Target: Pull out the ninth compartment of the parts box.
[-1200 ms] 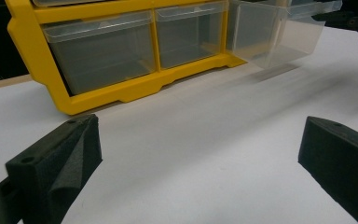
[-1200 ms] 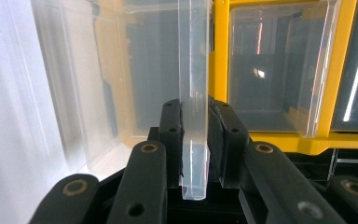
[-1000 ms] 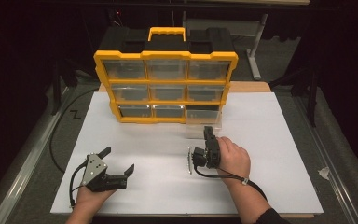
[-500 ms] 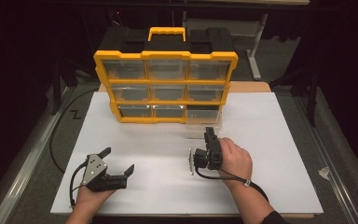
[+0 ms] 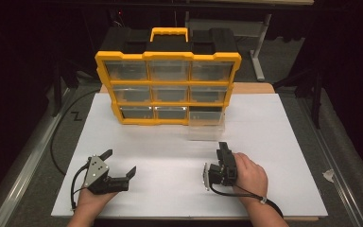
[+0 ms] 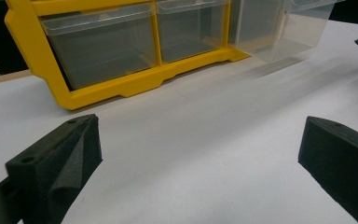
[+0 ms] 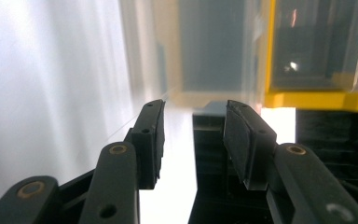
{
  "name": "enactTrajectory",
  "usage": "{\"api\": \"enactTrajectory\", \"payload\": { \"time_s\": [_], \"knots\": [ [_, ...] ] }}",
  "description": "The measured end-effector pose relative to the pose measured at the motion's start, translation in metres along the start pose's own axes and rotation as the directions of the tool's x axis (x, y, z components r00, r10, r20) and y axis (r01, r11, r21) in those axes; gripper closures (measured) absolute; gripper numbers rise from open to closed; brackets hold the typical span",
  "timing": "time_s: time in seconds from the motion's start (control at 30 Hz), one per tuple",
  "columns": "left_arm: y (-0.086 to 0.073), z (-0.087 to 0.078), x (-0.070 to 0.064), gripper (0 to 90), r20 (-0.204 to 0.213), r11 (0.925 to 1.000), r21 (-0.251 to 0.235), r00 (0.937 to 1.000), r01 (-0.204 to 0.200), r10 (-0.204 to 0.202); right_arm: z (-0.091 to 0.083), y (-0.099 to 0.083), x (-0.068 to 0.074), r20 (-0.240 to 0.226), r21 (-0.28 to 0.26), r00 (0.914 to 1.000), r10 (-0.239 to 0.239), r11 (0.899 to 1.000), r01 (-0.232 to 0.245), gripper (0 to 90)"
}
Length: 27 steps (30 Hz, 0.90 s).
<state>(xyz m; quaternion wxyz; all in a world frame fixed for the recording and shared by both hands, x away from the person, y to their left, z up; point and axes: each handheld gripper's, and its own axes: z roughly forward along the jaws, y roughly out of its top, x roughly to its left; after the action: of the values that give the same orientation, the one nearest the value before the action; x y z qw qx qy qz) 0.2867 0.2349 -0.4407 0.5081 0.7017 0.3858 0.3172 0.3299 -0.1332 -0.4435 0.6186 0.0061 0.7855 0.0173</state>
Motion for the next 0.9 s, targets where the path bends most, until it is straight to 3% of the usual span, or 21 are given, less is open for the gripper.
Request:
{"api": "enactTrajectory", "payload": {
  "time_s": [0.23,0.4,0.73,0.9],
  "knots": [
    [0.000,-0.001,0.000,0.1,-0.008,1.0000,0.001,1.0000,-0.001,0.001,-0.007,-0.027,0.010,0.004,0.023,1.0000,-0.002,1.000,0.002,59.3],
    [0.000,-0.001,0.002,0.1,-0.017,1.0000,0.005,0.9999,0.005,-0.004,-0.011,-0.053,0.016,-0.022,0.070,0.9993,0.029,0.997,-0.027,57.1],
    [0.001,-0.003,0.003,0.1,-0.031,0.9999,0.007,0.9994,0.013,-0.013,-0.013,-0.056,0.009,-0.006,0.070,0.9987,0.051,0.996,-0.051,50.6],
    [0.000,-0.002,0.005,0.1,-0.036,0.9995,0.019,0.9991,0.024,-0.023,-0.012,-0.055,0.008,-0.028,0.062,0.9984,0.049,0.997,-0.047,46.5]
  ]
}}
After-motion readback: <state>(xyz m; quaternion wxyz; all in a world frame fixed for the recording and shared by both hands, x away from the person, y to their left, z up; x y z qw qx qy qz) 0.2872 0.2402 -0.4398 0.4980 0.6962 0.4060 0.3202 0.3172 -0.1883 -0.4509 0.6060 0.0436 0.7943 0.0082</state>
